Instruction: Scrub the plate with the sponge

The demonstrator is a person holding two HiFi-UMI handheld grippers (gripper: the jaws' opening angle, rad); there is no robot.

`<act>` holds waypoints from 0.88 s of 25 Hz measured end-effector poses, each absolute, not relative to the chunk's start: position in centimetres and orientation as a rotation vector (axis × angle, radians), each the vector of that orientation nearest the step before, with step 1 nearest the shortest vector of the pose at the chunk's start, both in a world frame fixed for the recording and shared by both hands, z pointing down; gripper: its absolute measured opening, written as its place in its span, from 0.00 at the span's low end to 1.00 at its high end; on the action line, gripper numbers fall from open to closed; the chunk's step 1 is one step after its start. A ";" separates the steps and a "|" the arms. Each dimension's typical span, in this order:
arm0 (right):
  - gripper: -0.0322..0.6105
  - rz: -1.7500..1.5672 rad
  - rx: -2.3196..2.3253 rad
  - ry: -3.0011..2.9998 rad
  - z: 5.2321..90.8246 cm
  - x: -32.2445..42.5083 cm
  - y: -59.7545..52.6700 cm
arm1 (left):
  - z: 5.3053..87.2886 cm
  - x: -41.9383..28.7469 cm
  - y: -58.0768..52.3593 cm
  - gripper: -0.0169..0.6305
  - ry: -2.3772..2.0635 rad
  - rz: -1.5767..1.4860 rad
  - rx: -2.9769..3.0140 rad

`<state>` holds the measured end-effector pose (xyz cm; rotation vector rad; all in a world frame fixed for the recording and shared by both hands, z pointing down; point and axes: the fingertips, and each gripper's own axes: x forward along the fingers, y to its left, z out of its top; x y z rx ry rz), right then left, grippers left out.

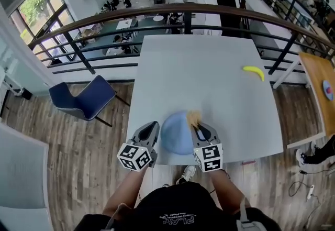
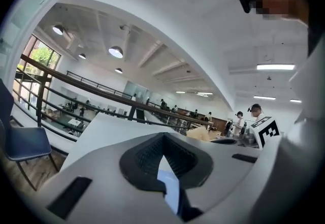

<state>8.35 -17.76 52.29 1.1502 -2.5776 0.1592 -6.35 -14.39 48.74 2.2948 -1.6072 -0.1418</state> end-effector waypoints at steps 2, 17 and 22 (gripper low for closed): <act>0.15 0.160 1.165 -2.605 51.4 8.0 -16.1 | 47.8 -6.3 -13.0 0.05 -1.595 -0.162 2.343; 0.15 0.088 1.248 -2.682 47.5 8.9 -4.4 | 44.9 -5.3 -1.1 0.05 -1.665 -0.160 2.484; 0.14 0.043 1.228 -2.697 47.3 8.9 -0.9 | 46.2 -4.7 1.7 0.05 -1.661 -0.143 2.455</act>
